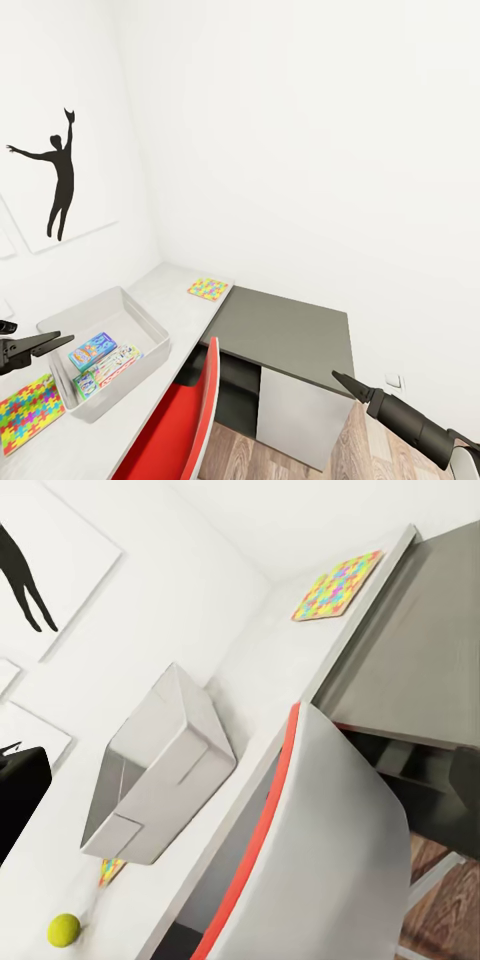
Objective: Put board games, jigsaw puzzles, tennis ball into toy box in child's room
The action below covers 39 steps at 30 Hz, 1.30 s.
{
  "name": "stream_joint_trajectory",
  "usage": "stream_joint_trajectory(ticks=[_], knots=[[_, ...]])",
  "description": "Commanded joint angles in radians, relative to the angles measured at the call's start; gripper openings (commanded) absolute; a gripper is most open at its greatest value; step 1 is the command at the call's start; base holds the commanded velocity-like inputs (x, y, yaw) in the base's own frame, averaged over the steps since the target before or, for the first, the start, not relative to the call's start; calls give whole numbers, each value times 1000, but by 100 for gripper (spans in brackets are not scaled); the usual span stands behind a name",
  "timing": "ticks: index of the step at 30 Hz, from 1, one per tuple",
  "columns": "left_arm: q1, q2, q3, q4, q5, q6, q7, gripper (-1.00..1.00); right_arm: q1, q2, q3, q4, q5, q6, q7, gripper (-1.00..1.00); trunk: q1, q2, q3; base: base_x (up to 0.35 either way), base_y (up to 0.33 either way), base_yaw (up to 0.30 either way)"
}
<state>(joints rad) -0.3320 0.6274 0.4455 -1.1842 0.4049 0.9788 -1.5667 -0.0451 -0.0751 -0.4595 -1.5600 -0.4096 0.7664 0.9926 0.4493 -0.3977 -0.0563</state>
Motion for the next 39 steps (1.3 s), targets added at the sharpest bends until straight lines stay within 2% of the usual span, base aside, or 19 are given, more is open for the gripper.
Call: stream_joint_trajectory(ticks=[1, 19, 32, 39], knots=[[-1, 0, 0, 0, 0, 11, -4, 100, -1, 0, -1, 0, -2, 6, 1, 100, 1, -2, -2, 0, 0, 0], [-1, -3, 1, -1, 1, 7, -4, 100, -1, 1, -1, 0, 1, 2, 1, 100, 1, -2, 14, -10, 0, 65], [-1, -3, 1, -1, 2, 5, -4, 100, -1, 0, -1, 0, -4, -26, 1, 100, 1, -2, 33, -216, -61, 174], [-1, -4, 1, -1, 2, 4, -4, 100, -1, 0, -1, 0, -4, -27, 0, 100, 1, -2, 42, -89, -37, 206]])
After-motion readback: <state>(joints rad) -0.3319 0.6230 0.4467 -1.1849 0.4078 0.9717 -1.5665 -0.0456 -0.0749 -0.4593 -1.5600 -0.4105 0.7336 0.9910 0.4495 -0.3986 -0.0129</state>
